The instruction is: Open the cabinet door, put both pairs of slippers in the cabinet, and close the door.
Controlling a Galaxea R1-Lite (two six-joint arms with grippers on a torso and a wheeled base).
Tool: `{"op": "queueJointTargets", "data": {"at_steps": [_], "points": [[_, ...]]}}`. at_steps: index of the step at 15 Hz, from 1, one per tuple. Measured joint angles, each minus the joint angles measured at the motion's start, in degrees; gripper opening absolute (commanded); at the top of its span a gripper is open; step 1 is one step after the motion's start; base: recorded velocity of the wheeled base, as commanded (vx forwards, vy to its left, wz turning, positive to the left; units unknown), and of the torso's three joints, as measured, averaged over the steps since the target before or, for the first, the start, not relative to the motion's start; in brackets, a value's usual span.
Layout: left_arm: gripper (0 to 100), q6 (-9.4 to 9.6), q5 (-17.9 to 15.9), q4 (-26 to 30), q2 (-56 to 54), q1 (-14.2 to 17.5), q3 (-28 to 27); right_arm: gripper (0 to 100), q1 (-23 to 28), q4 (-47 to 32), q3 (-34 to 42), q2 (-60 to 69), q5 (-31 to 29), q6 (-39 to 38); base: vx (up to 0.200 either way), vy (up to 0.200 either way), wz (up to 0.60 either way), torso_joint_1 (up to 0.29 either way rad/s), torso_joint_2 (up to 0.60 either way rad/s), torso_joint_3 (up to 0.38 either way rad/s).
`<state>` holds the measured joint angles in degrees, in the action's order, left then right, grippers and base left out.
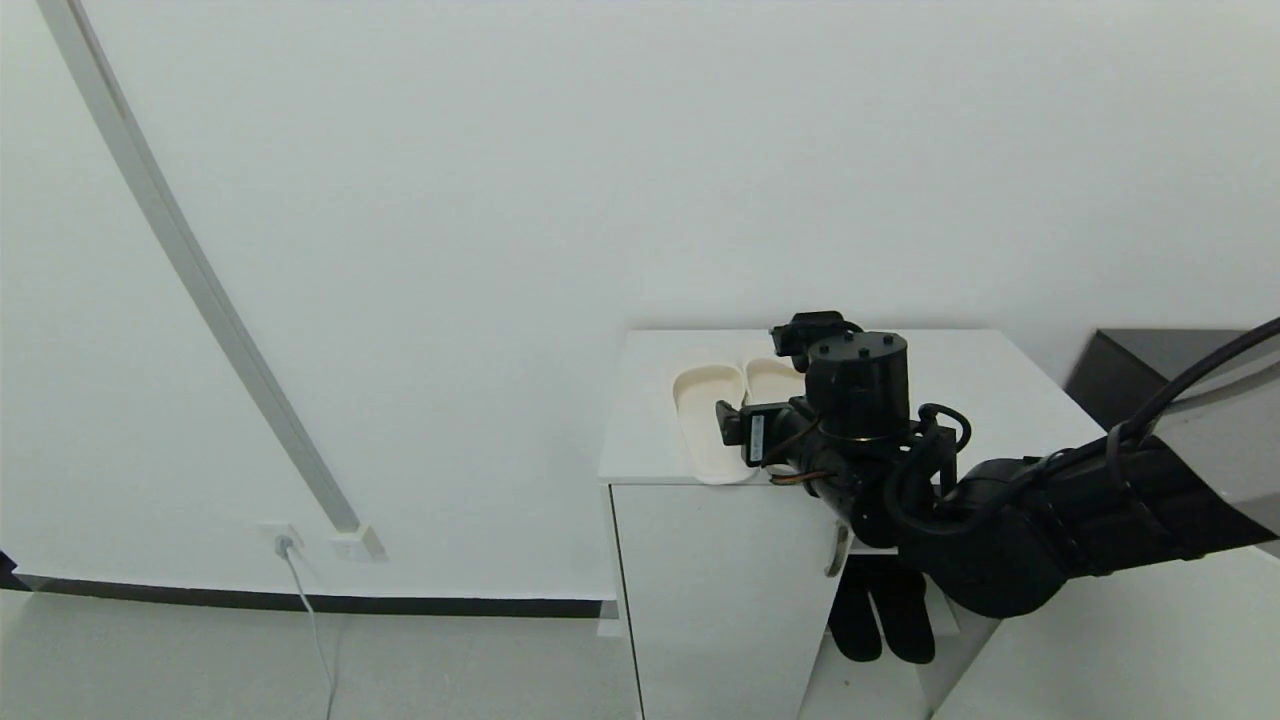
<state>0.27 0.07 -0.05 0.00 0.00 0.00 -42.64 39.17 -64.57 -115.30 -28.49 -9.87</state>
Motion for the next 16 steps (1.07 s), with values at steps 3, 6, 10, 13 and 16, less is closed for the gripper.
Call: {"op": "queueJointTargets", "data": {"at_steps": [3, 6, 10, 13, 16], "points": [[0, -0.02, 0.0, 0.0, 0.0, 0.0, 0.0, 100, -0.2, 1.3, 1.4, -0.5, 0.0, 0.0, 0.133, 0.000, 0.00, 0.002, 0.00, -0.002], [0, -0.09, 0.1, 0.0, 0.0, 0.0, 0.0, 100, -0.2, 4.1, 3.2, -2.0, 0.0, 0.1, 0.000, 0.000, 0.00, 0.000, 0.00, 0.000], [0, -0.09, 0.0, 0.0, 0.0, 0.0, 0.0, 100, -0.1, 5.7, 0.2, -5.7, 0.1, 0.4, 0.000, 0.000, 0.00, 0.000, 0.00, 0.000], [0, -0.09, 0.0, 0.0, 0.0, 0.0, 0.0, 100, 0.6, 5.0, -4.8, -9.3, 0.1, 0.6, 0.000, 0.000, 0.00, 0.000, 0.00, 0.000], [0, -0.11, 0.0, 0.0, 0.0, 0.0, 0.0, 100, 1.9, 2.3, -10.3, -12.8, 0.3, 0.6, 0.000, 0.000, 0.00, 0.000, 0.00, 0.000]]}}
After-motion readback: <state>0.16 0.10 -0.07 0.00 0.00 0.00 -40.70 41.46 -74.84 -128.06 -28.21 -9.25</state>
